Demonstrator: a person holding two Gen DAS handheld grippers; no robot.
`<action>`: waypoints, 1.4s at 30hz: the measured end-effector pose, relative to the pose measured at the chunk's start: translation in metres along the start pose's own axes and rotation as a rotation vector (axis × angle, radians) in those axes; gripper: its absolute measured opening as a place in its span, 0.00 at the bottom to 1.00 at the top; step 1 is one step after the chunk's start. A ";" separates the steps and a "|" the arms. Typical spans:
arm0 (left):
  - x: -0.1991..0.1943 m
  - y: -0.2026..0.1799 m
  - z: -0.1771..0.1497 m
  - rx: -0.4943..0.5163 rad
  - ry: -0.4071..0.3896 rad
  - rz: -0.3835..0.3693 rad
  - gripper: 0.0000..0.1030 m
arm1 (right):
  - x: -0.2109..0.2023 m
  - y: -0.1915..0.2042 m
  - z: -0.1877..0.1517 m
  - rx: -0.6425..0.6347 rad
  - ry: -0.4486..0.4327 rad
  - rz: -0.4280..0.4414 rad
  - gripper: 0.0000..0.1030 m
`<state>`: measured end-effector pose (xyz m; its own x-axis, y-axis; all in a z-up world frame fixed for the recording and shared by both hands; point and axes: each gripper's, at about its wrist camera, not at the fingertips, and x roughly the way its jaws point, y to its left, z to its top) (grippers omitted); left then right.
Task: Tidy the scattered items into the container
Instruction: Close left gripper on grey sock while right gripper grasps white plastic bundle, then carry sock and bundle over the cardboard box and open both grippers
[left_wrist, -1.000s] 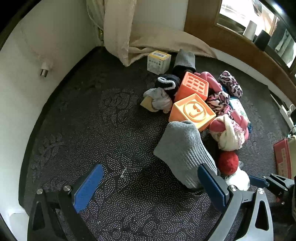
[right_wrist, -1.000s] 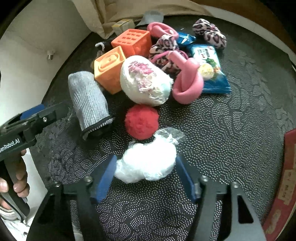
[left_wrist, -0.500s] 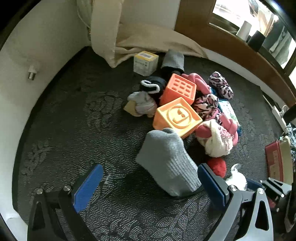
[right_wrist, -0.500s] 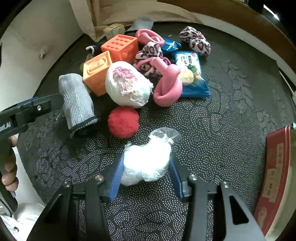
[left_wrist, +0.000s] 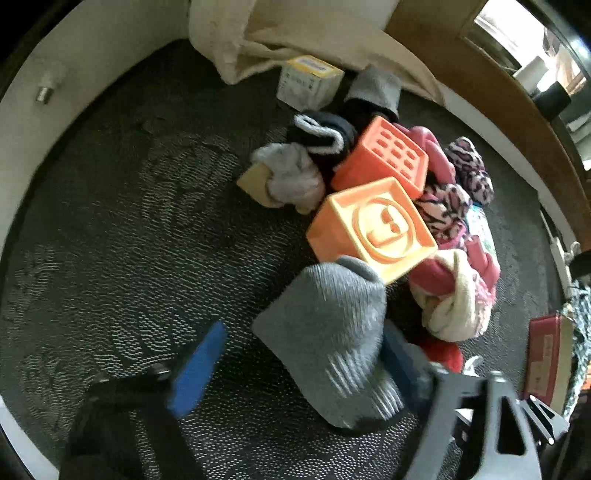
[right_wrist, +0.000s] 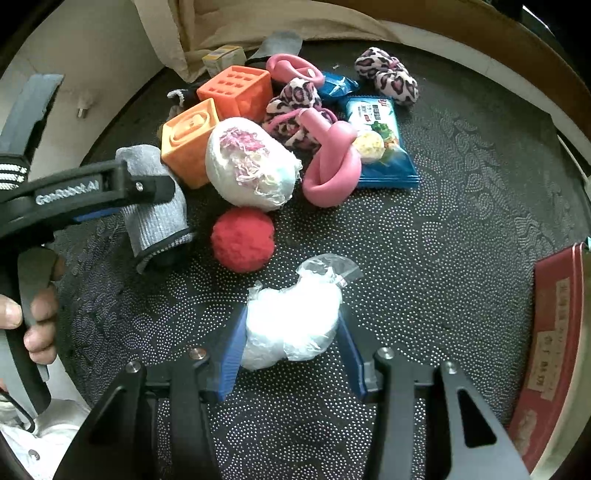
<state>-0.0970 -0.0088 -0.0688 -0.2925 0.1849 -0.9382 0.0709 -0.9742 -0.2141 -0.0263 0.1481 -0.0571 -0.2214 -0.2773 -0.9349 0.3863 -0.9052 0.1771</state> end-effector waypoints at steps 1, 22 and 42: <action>0.000 -0.002 0.000 0.008 0.001 -0.013 0.62 | 0.000 0.000 0.000 0.001 0.000 0.001 0.50; -0.050 -0.028 -0.024 0.119 -0.142 0.029 0.43 | -0.048 -0.047 -0.019 0.032 -0.116 0.036 0.49; -0.081 -0.140 -0.064 0.275 -0.179 -0.005 0.43 | -0.113 -0.101 -0.058 0.120 -0.227 -0.099 0.49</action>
<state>-0.0228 0.1211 0.0195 -0.4571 0.1882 -0.8693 -0.1842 -0.9762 -0.1145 0.0117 0.2891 0.0133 -0.4526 -0.2384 -0.8592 0.2471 -0.9594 0.1361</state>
